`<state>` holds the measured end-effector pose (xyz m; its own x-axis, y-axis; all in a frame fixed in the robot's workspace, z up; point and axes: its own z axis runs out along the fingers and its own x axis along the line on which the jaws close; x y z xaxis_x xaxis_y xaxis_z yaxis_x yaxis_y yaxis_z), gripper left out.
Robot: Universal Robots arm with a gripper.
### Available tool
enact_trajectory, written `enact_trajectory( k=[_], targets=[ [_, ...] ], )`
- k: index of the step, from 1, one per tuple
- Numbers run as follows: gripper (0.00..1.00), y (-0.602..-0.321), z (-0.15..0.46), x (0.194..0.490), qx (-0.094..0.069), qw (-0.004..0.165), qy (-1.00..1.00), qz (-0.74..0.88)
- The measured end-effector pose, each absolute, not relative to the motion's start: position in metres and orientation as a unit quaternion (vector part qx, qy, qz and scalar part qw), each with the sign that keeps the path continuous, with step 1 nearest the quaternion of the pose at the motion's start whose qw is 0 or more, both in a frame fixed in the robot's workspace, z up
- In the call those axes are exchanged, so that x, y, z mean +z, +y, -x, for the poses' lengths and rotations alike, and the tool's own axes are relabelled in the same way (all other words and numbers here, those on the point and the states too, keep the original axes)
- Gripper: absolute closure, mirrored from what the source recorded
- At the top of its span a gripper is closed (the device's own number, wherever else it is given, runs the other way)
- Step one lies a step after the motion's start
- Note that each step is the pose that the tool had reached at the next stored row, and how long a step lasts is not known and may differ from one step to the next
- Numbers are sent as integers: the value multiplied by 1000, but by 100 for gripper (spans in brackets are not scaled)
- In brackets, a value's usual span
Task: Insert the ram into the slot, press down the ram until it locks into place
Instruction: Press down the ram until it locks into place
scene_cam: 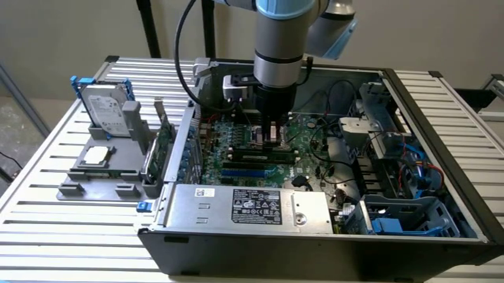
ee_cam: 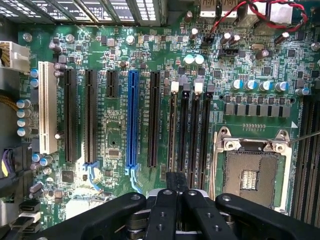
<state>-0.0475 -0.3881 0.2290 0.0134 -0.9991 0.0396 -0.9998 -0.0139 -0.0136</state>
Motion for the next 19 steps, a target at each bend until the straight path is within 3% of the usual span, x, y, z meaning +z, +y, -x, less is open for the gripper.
enact_trajectory(
  k=[5,12,19],
  targets=[
    [89,-388,48,225,19,9,-702,-712],
    [89,-389,47,249,15,12,-702,-712],
    [89,-389,47,250,14,13,-702,-712]
  ],
)
